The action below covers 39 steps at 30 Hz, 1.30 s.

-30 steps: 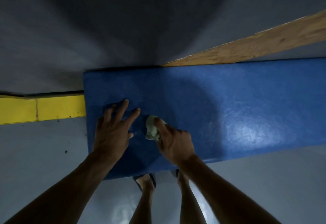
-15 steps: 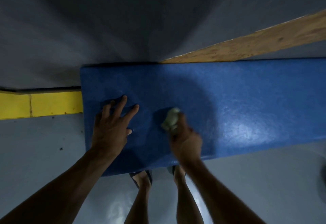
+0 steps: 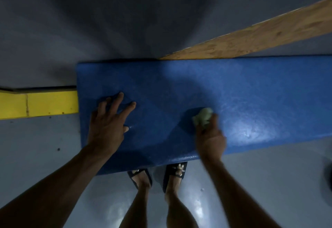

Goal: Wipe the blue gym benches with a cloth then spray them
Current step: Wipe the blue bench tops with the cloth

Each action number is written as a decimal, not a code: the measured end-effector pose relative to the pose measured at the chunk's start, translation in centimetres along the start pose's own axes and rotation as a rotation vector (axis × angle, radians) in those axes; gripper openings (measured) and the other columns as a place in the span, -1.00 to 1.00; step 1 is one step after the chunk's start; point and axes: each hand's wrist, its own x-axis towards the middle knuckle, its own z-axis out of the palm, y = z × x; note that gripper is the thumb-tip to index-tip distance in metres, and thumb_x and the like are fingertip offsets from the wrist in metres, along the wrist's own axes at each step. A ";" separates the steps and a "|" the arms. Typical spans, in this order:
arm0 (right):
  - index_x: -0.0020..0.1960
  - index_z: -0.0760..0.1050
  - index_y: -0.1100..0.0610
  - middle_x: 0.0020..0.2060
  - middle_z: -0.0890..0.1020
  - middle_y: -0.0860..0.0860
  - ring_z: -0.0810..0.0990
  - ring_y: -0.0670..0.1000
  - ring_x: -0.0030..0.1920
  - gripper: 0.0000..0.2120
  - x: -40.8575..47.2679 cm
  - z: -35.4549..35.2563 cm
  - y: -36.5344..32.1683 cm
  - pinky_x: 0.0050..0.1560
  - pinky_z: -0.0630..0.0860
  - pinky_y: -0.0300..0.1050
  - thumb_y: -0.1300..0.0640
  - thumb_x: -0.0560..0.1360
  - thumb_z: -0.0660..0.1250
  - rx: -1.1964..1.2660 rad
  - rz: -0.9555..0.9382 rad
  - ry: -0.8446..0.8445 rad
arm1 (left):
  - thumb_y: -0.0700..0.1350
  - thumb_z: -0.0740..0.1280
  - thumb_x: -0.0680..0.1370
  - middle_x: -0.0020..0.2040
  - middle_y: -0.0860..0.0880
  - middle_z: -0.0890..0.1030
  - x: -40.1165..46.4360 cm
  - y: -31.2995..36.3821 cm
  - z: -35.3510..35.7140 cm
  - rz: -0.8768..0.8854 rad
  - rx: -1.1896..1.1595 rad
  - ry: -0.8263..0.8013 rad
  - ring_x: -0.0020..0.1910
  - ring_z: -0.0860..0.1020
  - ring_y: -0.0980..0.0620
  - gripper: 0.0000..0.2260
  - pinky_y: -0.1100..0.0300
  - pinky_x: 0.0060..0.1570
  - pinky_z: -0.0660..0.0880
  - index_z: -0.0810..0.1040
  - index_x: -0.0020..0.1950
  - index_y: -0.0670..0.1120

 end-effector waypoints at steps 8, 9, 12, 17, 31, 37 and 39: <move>0.27 0.44 0.01 -0.14 0.69 -0.01 0.66 0.08 -0.32 -0.50 -4.2 0.6 0.1 -0.42 0.54 -0.15 -0.01 0.35 0.40 -0.005 -0.787 -0.167 | -0.11 0.60 0.31 0.58 -0.02 0.17 -0.2 0.4 0.4 -0.033 -0.006 -0.004 0.42 0.23 -0.26 -0.20 -0.29 0.13 0.46 0.33 0.48 0.14; 0.29 0.42 0.00 -0.16 0.69 0.03 0.66 0.13 -0.33 -0.50 -2.8 0.2 2.3 -0.44 0.55 -0.09 -0.02 0.37 0.37 -0.049 -0.715 -0.125 | -0.11 0.59 0.32 0.58 -0.02 0.16 -0.3 0.3 0.5 -0.033 -0.005 -0.005 0.42 0.22 -0.26 -0.20 -0.30 0.14 0.45 0.32 0.48 0.14; 0.35 0.28 -0.07 -0.20 0.67 0.11 0.65 0.26 -0.28 -0.56 0.9 -2.3 7.6 -0.33 0.59 0.07 -0.06 0.51 0.28 -0.115 -0.383 -0.113 | -0.10 0.58 0.34 0.58 -0.03 0.16 -0.4 0.5 0.4 -0.031 -0.001 0.000 0.43 0.21 -0.26 -0.22 -0.30 0.14 0.44 0.31 0.48 0.13; 0.35 0.29 -0.01 -0.16 0.65 0.15 0.64 0.26 -0.20 -0.55 -2.1 -1.0 5.3 -0.24 0.53 0.04 -0.10 0.52 0.28 0.119 -0.012 -0.051 | -0.12 0.55 0.39 0.59 -0.04 0.15 -0.7 1.1 0.2 -0.041 0.015 0.017 0.45 0.20 -0.25 -0.26 -0.29 0.17 0.41 0.30 0.50 0.11; 0.39 0.23 -0.06 -0.27 0.64 0.13 0.60 0.26 -0.35 -0.53 -0.9 -4.5 17.4 -0.31 0.45 0.00 -0.06 0.53 0.26 -0.101 -0.160 -0.039 | -0.14 0.52 0.41 0.51 -0.06 0.31 -5.1 2.0 0.8 0.071 0.036 0.117 0.33 0.34 -0.29 -0.36 -0.25 0.10 0.48 0.41 0.46 0.05; 0.38 0.27 0.02 -0.16 0.68 0.07 0.64 0.15 -0.38 -0.51 -8.6 0.5 9.9 -0.38 0.55 -0.06 0.02 0.50 0.34 0.073 -0.317 -0.146 | -0.17 0.50 0.43 0.47 -0.04 0.36 -6.2 4.1 2.1 0.090 0.008 0.117 0.31 0.34 -0.22 -0.43 -0.21 0.10 0.49 0.47 0.41 0.05; 0.35 0.27 0.00 -0.12 0.67 0.02 0.63 0.05 -0.40 -0.49 -9.0 0.3 9.3 -0.39 0.58 -0.11 0.00 0.47 0.38 0.065 -0.524 -0.264 | -0.18 0.50 0.44 0.48 -0.05 0.35 -6.4 4.4 2.6 0.087 -0.016 0.098 0.31 0.34 -0.23 -0.44 -0.22 0.12 0.51 0.47 0.41 0.04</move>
